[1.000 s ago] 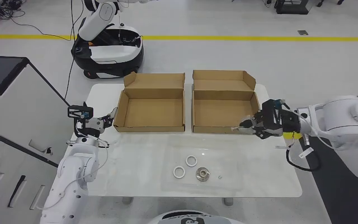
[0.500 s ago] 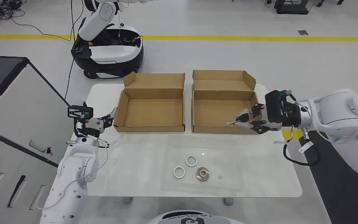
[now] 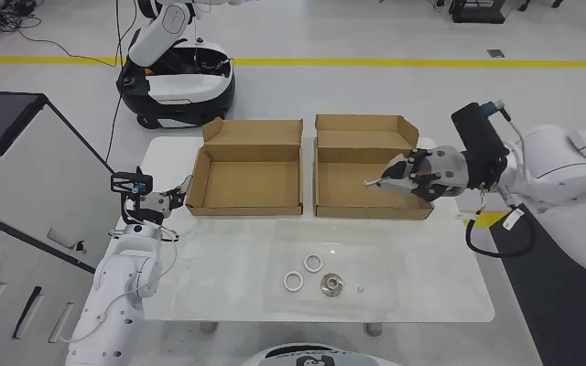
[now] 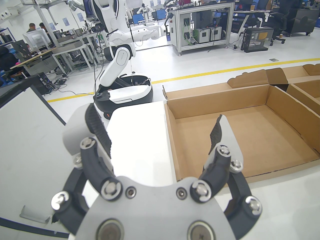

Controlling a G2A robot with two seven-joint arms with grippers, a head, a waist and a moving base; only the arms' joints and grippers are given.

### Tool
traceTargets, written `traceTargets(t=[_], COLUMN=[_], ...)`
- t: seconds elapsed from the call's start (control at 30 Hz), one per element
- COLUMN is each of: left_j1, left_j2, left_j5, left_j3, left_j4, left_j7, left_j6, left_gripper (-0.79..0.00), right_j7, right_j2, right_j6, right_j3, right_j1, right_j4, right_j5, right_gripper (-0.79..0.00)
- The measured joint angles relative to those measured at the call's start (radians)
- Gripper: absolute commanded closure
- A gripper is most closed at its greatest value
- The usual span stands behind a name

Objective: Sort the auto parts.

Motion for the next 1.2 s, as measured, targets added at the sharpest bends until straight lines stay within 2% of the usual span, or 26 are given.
traceTargets(t=[0.2,0.67,0.97,1.2], left_j1=[0.000,0.000,0.000,0.000], left_j2=[0.000,0.000,0.000,0.000], left_j5=[0.000,0.000,0.000,0.000], left_j3=[0.000,0.000,0.000,0.000], left_j4=[0.000,0.000,0.000,0.000], left_j7=[0.000,0.000,0.000,0.000], left_j6=[0.000,0.000,0.000,0.000], left_gripper=[-0.785,-0.785,-0.785,-0.785], right_j7=[0.183,0.164,0.164,0.164], right_j2=[-0.016,-0.041,-0.059,-0.062], right_j6=[0.000,0.000,0.000,0.000], right_j3=[0.025,0.147,0.223,0.236], right_j1=[0.007,-0.088,-0.159,-0.177], right_j4=[-0.030,-0.101,-0.183,-0.199], right_j5=[0.268,0.553,0.646,0.664], right_gripper=[0.000,0.000,0.000,0.000])
